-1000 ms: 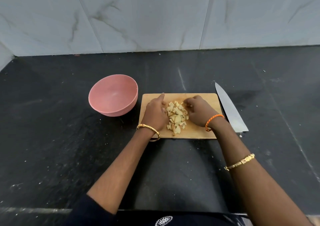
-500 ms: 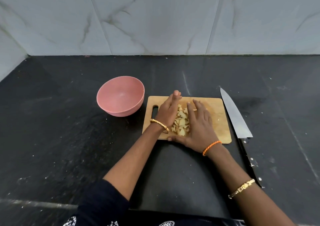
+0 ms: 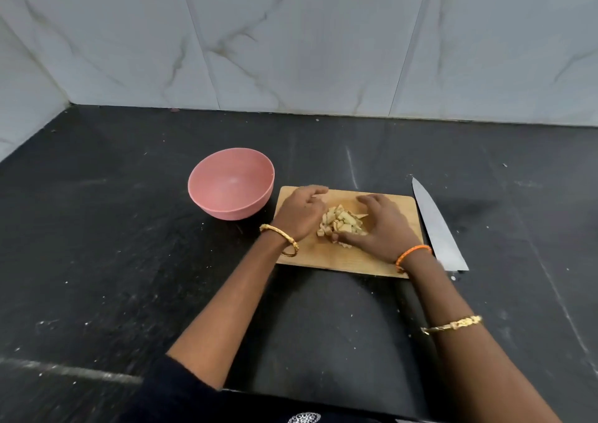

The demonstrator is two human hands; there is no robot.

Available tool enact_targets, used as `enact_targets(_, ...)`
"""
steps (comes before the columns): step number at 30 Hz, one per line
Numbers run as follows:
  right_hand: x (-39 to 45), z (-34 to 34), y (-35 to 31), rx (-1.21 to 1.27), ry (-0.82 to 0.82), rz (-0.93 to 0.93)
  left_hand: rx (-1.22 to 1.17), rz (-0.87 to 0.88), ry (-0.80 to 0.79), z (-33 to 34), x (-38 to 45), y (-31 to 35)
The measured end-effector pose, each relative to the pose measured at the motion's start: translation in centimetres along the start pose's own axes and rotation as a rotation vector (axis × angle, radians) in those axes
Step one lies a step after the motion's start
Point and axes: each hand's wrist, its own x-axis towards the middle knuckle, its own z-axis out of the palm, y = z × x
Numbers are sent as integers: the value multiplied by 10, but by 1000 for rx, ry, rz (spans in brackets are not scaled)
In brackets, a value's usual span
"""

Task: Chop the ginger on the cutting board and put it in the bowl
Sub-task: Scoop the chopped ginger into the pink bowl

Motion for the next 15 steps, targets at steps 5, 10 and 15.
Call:
enact_targets(5,1,-26,1,-192,-330,185,611,-132,-302,-13,0,8)
enact_targets(10,14,-25,-16,-226,-355,160,729,-103,-307,10,6,24)
enact_targets(15,21,-22,-27,-246,-355,51,736,-92,-253,22,10,34)
